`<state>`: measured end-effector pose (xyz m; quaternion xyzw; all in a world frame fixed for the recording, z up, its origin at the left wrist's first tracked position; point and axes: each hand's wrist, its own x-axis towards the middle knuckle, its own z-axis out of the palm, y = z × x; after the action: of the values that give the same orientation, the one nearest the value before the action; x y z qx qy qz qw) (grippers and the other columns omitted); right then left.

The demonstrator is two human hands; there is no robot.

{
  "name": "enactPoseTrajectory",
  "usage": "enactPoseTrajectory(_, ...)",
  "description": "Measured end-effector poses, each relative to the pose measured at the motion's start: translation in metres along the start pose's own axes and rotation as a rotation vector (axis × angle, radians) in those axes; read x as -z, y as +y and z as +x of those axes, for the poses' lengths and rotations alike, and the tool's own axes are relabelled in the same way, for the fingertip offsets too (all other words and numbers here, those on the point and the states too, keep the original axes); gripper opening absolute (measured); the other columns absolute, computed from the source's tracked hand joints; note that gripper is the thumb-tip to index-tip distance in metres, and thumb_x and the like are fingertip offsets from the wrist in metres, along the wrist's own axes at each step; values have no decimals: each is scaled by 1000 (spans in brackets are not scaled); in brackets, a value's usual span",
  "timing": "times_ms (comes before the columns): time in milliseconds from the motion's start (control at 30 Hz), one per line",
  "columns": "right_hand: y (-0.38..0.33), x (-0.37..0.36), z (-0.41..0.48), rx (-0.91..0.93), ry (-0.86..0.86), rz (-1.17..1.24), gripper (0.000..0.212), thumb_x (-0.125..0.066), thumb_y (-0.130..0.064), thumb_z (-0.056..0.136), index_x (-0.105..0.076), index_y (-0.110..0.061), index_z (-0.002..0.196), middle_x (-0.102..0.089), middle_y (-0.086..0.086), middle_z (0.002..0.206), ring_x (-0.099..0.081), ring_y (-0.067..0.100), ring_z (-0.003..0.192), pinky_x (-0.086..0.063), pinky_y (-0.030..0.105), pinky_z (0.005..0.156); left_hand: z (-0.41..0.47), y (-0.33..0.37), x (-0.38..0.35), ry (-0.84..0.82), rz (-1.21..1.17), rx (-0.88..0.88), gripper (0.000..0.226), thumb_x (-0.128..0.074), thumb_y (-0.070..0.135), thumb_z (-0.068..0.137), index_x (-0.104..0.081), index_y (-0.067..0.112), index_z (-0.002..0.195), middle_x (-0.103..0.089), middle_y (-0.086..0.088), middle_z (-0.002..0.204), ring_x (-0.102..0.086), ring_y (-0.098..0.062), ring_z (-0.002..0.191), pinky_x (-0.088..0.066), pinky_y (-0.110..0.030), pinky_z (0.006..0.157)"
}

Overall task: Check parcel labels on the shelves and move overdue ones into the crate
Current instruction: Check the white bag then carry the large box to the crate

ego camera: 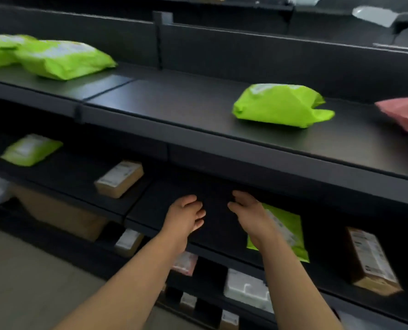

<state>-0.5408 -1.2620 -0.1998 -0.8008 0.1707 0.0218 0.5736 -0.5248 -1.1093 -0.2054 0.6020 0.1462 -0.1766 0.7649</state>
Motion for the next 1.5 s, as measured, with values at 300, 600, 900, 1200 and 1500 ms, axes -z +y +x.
enactPoseTrajectory(300,-77,-233,-39,18,-248,-44,44,-54,-18,97,-48,-16,141,-50,2,142,-48,17,127,-37,24,97,-38,44,261,314,-182,-77,38,-51,8,96,-48,8,134,-63,-7,109,-62,-18,95,-52,-31,82)
enactPoseTrajectory(600,-141,-431,-65,60,-548,-123,43,-54,-20,97,-50,-15,139,-51,2,141,-48,15,125,-35,23,96,-61,74,451,641,-300,-110,39,-52,6,96,-47,6,135,-59,-11,116,-58,-23,101,-48,-36,86)
enactPoseTrajectory(900,-191,-575,-19,33,-635,-143,36,-54,-17,96,-55,-14,131,-56,-2,116,-48,9,101,-36,22,85,-18,109,584,791,-376,-108,25,-48,3,95,-51,12,118,-57,-2,84,-56,-13,71,-52,-22,56)
enactPoseTrajectory(1200,-257,-727,58,13,-673,-150,18,-59,-15,90,-65,-26,103,-62,1,97,-59,17,89,-45,25,72,65,190,703,864,-441,-165,23,-48,4,95,-51,15,115,-58,-3,84,-57,-15,73,-48,-27,69)
enactPoseTrajectory(1500,-287,-886,107,-87,-686,-217,34,-55,-14,95,-60,-12,128,-63,5,119,-59,19,106,-49,30,88,140,226,853,830,-420,-103,25,-48,6,95,-51,14,118,-59,-3,86,-56,-15,72,-48,-26,65)
